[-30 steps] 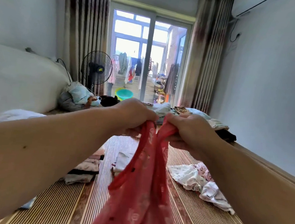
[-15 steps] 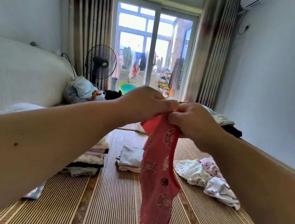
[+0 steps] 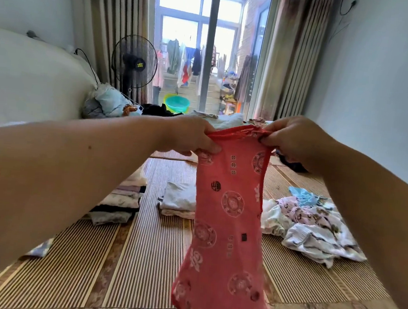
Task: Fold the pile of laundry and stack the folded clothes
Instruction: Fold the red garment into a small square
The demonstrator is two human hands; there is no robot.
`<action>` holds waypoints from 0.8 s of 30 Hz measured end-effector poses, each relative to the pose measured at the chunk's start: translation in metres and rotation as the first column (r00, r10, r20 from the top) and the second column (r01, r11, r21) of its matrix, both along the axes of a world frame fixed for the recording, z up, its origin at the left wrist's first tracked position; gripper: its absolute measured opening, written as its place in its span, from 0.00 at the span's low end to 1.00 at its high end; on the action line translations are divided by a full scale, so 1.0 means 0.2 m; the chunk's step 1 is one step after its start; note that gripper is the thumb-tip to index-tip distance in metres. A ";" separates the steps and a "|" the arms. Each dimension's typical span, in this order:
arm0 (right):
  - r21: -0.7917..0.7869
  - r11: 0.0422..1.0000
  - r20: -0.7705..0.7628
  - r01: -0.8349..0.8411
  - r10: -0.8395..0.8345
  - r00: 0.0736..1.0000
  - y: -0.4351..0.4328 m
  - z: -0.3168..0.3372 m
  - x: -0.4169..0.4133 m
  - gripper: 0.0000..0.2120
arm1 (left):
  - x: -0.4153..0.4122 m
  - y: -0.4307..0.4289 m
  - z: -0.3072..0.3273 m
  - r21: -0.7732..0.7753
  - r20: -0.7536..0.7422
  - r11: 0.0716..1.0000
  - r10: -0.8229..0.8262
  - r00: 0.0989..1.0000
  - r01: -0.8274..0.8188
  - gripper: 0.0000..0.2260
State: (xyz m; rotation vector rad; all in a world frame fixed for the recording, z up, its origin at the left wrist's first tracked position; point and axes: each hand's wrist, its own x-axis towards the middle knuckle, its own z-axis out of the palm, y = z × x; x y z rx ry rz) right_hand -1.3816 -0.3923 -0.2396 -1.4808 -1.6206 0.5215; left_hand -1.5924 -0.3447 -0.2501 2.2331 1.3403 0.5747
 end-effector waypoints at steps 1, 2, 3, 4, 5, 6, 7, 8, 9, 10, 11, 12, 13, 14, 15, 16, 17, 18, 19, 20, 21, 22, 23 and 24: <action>-0.016 1.000 -0.021 0.014 -0.015 1.000 0.06 -0.03 0.01 0.05 | 0.04 0.04 0.00 0.077 -0.099 0.997 0.014 0.995 -0.006 0.08; -0.030 0.999 -0.053 0.021 -0.023 0.998 0.11 -0.05 0.02 0.05 | 0.07 0.08 0.00 0.145 -0.197 0.989 0.027 0.980 0.002 0.07; -0.037 0.999 -0.094 0.027 -0.031 0.995 0.17 -0.08 0.03 0.06 | 0.11 0.13 -0.01 0.203 -0.283 0.979 0.044 0.958 0.015 0.06; -0.030 0.999 -0.134 0.038 -0.042 0.990 0.23 -0.10 0.04 0.07 | 0.13 0.17 -0.02 0.248 -0.349 0.968 0.064 0.935 0.026 0.06; -0.010 0.998 -0.159 0.063 -0.063 0.985 0.29 -0.12 0.05 0.07 | 0.16 0.21 -0.03 0.293 -0.393 0.956 0.093 0.915 0.029 0.06; 0.015 0.996 -0.180 0.091 -0.087 0.980 0.35 -0.13 0.07 0.08 | 0.19 0.27 -0.03 0.341 -0.417 0.940 0.124 0.900 0.029 0.06; 0.040 0.993 -0.199 0.107 -0.097 0.975 0.39 -0.13 0.08 0.08 | 0.20 0.31 -0.03 0.393 -0.417 0.919 0.159 0.895 0.020 0.07; 0.058 0.992 -0.222 0.111 -0.096 0.970 0.41 -0.14 0.08 0.08 | 0.21 0.34 -0.03 0.437 -0.380 0.899 0.192 0.905 -0.007 0.09; 0.072 0.991 -0.240 0.113 -0.093 0.966 0.44 -0.14 0.09 0.10 | 0.23 0.38 -0.03 0.469 -0.324 0.882 0.218 0.921 -0.044 0.09; 0.087 0.990 -0.256 0.110 -0.084 0.963 0.45 -0.13 0.10 0.10 | 0.24 0.41 -0.03 0.494 -0.271 0.866 0.237 0.933 -0.077 0.09; 0.104 0.989 -0.265 0.107 -0.076 0.961 0.46 -0.13 0.11 0.11 | 0.25 0.44 -0.02 0.517 -0.230 0.850 0.248 0.941 -0.098 0.09; 0.122 0.987 -0.269 0.103 -0.067 0.961 0.47 -0.12 0.11 0.10 | 0.25 0.46 -0.02 0.536 -0.198 0.837 0.255 0.947 -0.113 0.07; 0.140 0.985 -0.268 0.097 -0.056 0.962 0.47 -0.12 0.12 0.10 | 0.26 0.48 -0.03 0.554 -0.172 0.823 0.259 0.951 -0.124 0.06; 0.149 0.986 -0.271 0.081 -0.038 0.962 0.46 -0.12 0.13 0.09 | 0.26 0.48 -0.04 0.562 -0.154 0.817 0.260 0.953 -0.132 0.06; 0.146 0.988 -0.280 0.058 -0.015 0.960 0.45 -0.13 0.14 0.08 | 0.26 0.47 -0.05 0.563 -0.153 0.817 0.254 0.955 -0.127 0.06; 0.130 0.991 -0.280 0.031 0.007 0.960 0.42 -0.15 0.14 0.07 | 0.26 0.45 -0.08 0.556 -0.170 0.823 0.245 0.955 -0.112 0.06; 0.102 0.995 -0.260 0.001 0.025 0.965 0.39 -0.17 0.15 0.08 | 0.26 0.41 -0.12 0.542 -0.193 0.836 0.226 0.955 -0.088 0.06; 0.061 0.998 -0.220 -0.026 0.039 0.975 0.34 -0.21 0.16 0.08 | 0.26 0.36 -0.17 0.519 -0.207 0.852 0.193 0.959 -0.059 0.06; 0.015 0.999 -0.156 -0.047 0.049 0.987 0.29 -0.26 0.16 0.07 | 0.25 0.30 -0.22 0.487 -0.211 0.873 0.151 0.966 -0.030 0.05; -0.039 0.997 -0.074 -0.063 0.060 0.995 0.24 -0.30 0.17 0.06 | 0.24 0.24 -0.29 0.444 -0.224 0.896 0.113 0.968 -0.002 0.05; -0.102 0.992 0.010 -0.081 0.082 0.997 0.18 -0.36 0.18 0.05 | 0.22 0.18 -0.36 0.396 -0.250 0.918 0.084 0.965 0.023 0.05; -0.177 0.979 0.076 -0.102 0.117 0.990 0.11 -0.43 0.19 0.05 | 0.20 0.12 -0.45 0.345 -0.287 0.937 0.057 0.956 0.047 0.05; -0.267 0.955 0.116 -0.127 0.162 0.980 0.05 -0.51 0.19 0.04 | 0.18 0.06 -0.54 0.290 -0.309 0.955 0.024 0.951 0.069 0.05; -0.358 0.921 0.134 -0.156 0.216 0.967 -0.02 -0.59 0.19 0.04 | 0.16 0.00 -0.64 0.229 -0.316 0.969 -0.016 0.949 0.093 0.04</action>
